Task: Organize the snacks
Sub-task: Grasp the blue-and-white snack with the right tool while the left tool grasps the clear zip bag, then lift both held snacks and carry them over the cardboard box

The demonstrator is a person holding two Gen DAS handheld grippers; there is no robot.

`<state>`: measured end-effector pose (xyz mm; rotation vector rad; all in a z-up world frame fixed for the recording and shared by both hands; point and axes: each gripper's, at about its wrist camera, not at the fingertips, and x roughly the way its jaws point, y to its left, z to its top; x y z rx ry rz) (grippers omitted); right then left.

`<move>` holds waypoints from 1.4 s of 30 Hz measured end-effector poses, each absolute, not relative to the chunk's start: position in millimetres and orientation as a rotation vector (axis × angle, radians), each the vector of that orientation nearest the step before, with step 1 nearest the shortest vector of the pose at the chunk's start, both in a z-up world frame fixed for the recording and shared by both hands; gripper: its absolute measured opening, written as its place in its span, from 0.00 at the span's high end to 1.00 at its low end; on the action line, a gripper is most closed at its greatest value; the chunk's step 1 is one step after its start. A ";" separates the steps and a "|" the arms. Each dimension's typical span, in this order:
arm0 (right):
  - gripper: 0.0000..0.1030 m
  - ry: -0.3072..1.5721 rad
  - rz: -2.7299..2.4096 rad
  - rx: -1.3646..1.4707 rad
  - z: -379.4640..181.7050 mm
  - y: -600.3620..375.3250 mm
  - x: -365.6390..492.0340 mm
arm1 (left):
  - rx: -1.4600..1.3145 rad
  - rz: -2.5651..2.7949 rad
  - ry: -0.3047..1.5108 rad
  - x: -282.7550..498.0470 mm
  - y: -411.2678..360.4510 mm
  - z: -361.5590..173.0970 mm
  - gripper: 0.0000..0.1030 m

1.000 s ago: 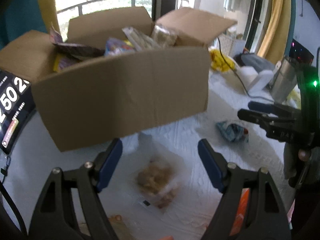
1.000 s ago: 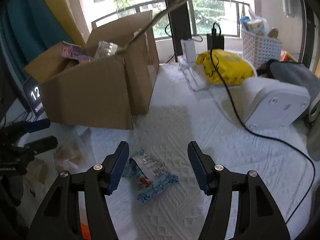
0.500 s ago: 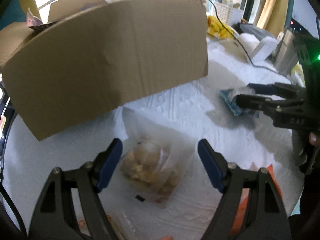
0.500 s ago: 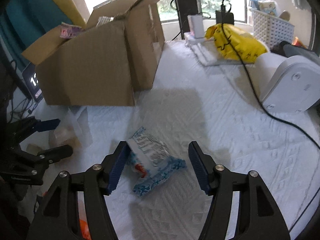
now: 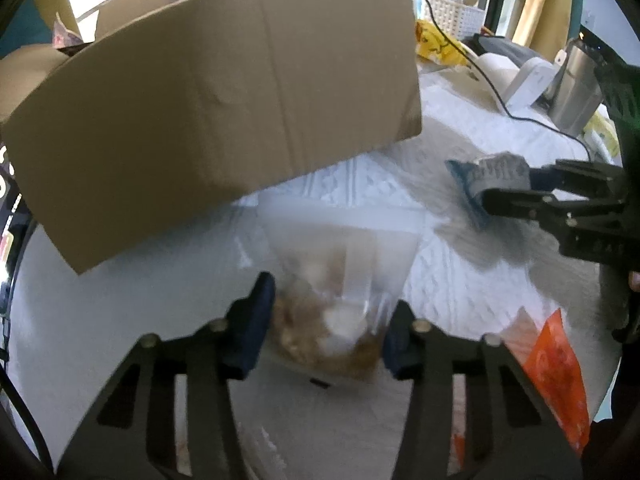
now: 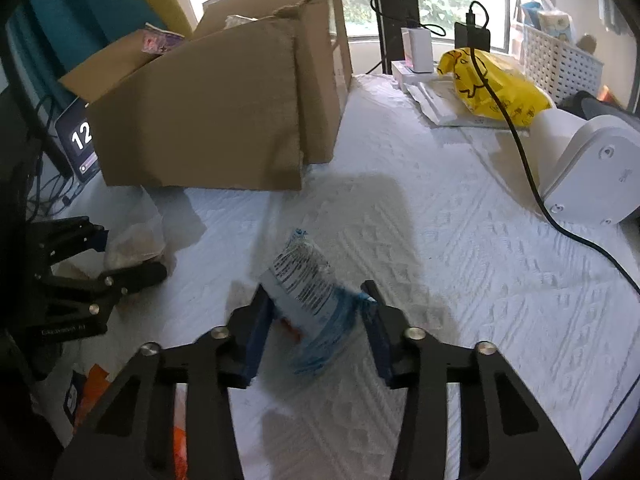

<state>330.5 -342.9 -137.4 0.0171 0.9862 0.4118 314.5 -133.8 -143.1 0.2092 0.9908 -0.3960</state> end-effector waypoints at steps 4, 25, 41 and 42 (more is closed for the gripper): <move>0.60 0.965 0.410 0.014 -129.1 -341.3 325.1 | 0.177 -0.405 0.964 307.2 -127.1 -135.3 0.55; 0.61 0.798 0.413 -0.020 -50.1 -329.4 309.9 | 0.029 -0.378 0.768 280.2 -67.0 -62.2 0.55; 0.61 0.663 0.424 -0.060 10.8 -304.6 327.2 | -0.027 -0.327 0.626 292.8 -25.2 -3.9 0.55; 0.61 0.657 0.425 -0.063 14.2 -303.0 329.4 | -0.028 -0.323 0.621 294.1 -23.4 -1.8 0.55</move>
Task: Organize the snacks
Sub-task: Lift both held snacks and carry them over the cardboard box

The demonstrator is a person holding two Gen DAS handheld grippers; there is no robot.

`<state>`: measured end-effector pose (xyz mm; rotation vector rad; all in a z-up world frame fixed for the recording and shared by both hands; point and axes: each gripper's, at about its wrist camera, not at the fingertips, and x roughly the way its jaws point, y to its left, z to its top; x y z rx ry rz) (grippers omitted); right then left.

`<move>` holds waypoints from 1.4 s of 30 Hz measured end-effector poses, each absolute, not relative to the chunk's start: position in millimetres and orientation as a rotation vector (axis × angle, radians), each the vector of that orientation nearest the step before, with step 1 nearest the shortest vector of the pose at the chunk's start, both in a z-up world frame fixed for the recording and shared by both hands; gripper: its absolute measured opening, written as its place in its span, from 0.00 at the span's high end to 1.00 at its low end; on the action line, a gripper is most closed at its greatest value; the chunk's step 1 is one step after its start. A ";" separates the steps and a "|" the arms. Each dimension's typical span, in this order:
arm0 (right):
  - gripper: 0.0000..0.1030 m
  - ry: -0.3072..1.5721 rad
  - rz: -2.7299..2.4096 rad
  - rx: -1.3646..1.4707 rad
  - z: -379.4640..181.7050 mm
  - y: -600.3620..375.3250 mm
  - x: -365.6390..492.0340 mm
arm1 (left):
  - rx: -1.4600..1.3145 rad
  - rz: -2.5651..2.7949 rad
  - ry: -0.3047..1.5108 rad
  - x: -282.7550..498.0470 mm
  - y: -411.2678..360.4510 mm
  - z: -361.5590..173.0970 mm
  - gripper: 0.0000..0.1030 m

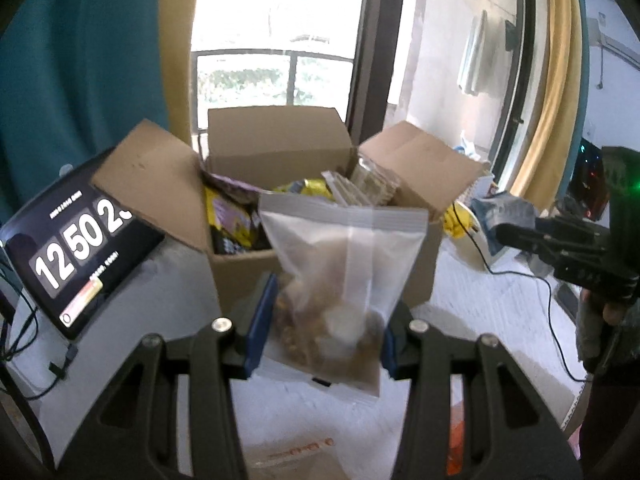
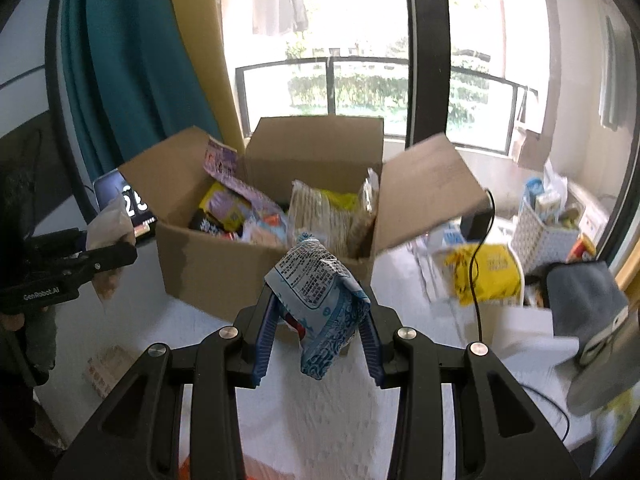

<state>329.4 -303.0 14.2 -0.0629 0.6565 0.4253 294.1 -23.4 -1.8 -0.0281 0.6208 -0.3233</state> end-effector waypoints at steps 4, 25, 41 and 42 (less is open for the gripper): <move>0.61 0.628 0.430 -0.069 25.9 -297.2 336.1 | -0.033 -0.313 0.600 300.9 -16.7 6.3 0.55; 0.61 0.542 0.454 -0.065 48.9 -272.2 386.8 | -0.073 -0.270 0.536 365.7 0.4 29.0 0.55; 0.61 0.487 0.483 -0.052 54.7 -250.0 441.6 | -0.122 -0.242 0.511 417.3 16.0 32.9 0.26; 0.61 0.486 0.486 -0.050 54.3 -246.9 446.9 | -0.127 -0.237 0.499 418.4 19.0 34.5 0.26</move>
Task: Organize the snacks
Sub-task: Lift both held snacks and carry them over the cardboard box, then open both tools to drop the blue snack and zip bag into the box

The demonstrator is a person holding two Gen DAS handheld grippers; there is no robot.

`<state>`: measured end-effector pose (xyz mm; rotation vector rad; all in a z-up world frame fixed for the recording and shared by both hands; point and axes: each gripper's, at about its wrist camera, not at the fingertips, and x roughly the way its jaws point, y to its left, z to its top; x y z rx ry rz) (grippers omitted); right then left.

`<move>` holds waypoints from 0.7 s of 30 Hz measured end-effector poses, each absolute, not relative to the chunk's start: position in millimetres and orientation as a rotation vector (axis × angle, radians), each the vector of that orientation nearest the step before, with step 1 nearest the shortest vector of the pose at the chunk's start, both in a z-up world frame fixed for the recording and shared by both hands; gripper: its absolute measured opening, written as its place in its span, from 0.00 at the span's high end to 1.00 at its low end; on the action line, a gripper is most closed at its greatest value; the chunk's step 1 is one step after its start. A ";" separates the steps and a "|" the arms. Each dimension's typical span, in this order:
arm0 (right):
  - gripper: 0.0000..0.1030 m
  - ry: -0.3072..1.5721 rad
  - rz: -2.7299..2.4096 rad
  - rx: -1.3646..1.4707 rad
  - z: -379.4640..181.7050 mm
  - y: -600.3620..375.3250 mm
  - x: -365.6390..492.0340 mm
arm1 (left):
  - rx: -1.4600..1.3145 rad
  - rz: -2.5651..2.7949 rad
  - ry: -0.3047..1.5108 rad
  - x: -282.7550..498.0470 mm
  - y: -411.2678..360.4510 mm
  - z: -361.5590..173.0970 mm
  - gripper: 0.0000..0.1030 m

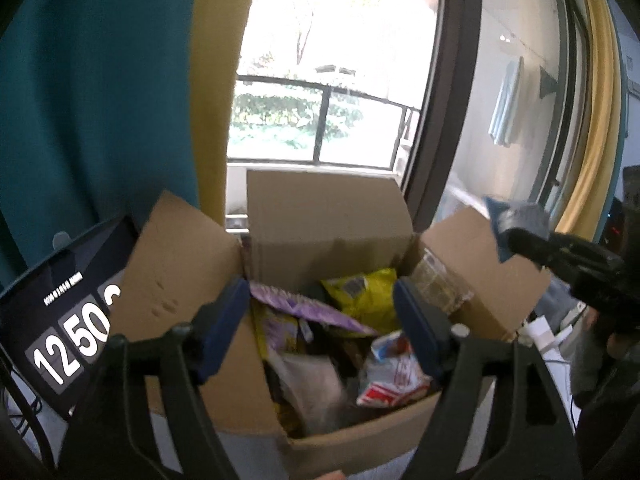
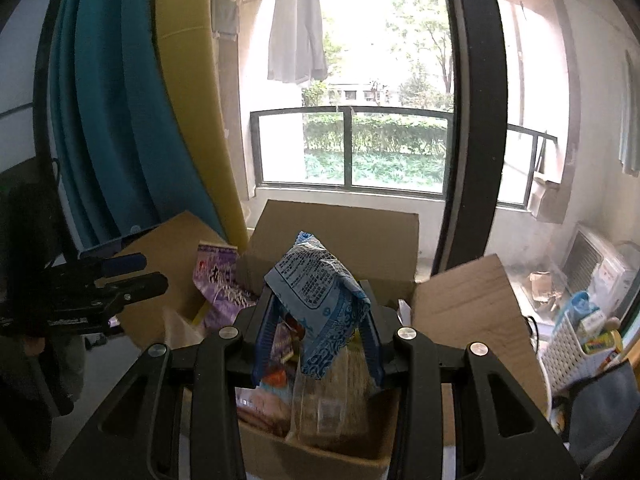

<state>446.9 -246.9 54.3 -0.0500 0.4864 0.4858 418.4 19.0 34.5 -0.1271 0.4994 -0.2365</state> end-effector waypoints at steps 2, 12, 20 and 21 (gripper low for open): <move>0.61 0.487 0.491 -0.047 53.5 -241.9 455.1 | -0.133 -0.225 0.480 419.8 23.2 37.5 0.26; 0.61 0.493 0.527 -0.062 49.9 -202.3 492.4 | -0.197 -0.168 0.417 421.7 52.5 41.1 0.25; 0.58 0.497 0.517 -0.033 47.8 -172.9 521.3 | -0.236 -0.111 0.400 423.7 77.5 38.8 0.25; 0.51 0.495 0.507 -0.026 47.8 -169.7 525.8 | -0.236 -0.107 0.397 423.6 78.4 40.0 0.25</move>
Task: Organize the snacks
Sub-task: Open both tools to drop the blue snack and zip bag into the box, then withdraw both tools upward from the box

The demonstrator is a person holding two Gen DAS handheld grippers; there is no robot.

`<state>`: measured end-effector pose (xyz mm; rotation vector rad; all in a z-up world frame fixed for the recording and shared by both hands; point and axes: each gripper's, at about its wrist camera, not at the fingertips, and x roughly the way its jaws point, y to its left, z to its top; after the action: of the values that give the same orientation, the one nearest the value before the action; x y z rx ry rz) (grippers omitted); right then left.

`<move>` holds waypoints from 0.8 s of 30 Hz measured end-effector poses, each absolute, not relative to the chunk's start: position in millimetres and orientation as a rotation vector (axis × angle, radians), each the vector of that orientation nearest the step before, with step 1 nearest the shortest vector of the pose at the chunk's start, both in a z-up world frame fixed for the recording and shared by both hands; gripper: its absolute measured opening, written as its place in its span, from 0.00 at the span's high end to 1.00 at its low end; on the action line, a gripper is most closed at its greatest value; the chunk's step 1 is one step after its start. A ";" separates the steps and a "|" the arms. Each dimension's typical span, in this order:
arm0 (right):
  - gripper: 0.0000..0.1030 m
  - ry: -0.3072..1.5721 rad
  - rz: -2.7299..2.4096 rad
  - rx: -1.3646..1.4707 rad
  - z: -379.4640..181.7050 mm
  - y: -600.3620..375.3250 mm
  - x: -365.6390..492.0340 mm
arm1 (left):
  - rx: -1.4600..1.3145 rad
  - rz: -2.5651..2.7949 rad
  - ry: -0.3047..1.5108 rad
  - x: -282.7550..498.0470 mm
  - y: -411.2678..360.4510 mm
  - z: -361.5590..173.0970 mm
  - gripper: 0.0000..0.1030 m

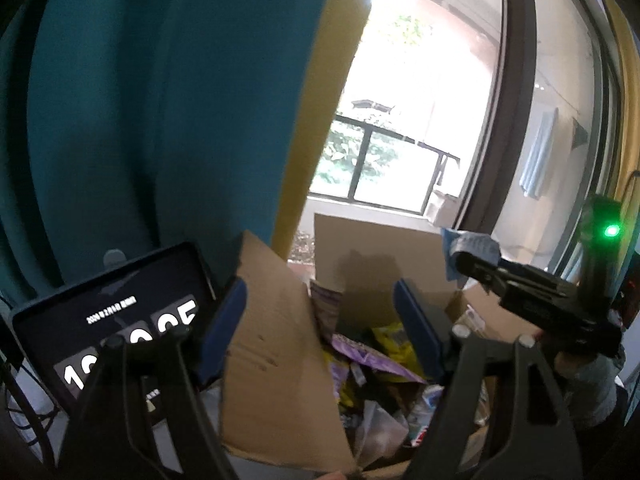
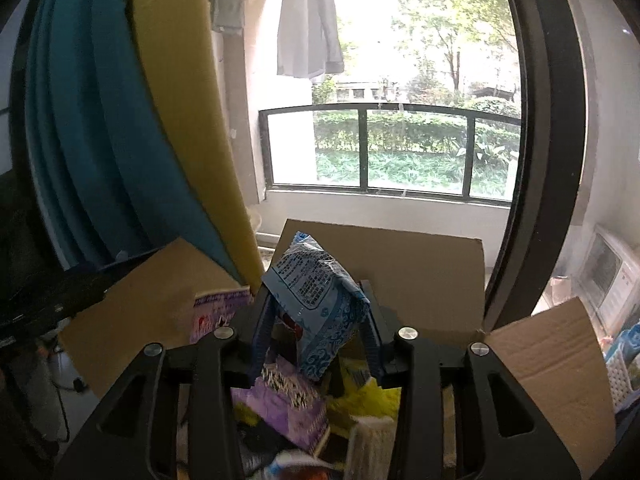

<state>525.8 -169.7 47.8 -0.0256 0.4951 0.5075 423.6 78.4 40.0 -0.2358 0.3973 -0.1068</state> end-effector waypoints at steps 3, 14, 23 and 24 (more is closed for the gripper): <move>0.35 0.479 0.486 -0.029 49.7 -162.2 532.4 | -0.237 -0.090 0.382 421.3 84.5 42.7 0.25; 0.31 0.467 0.482 -0.082 59.1 -162.7 509.3 | -0.232 -0.108 0.378 417.9 78.6 44.6 0.25; 0.31 0.486 0.461 -0.065 65.1 -185.3 477.6 | -0.219 -0.147 0.363 395.1 60.3 55.3 0.25; 0.31 0.486 0.460 -0.065 65.9 -187.4 473.4 | -0.219 -0.152 0.367 390.9 58.3 55.5 0.25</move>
<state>473.4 -187.4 65.9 -0.0652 0.4864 0.4602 390.9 58.3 55.5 -0.2195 0.3665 -0.1519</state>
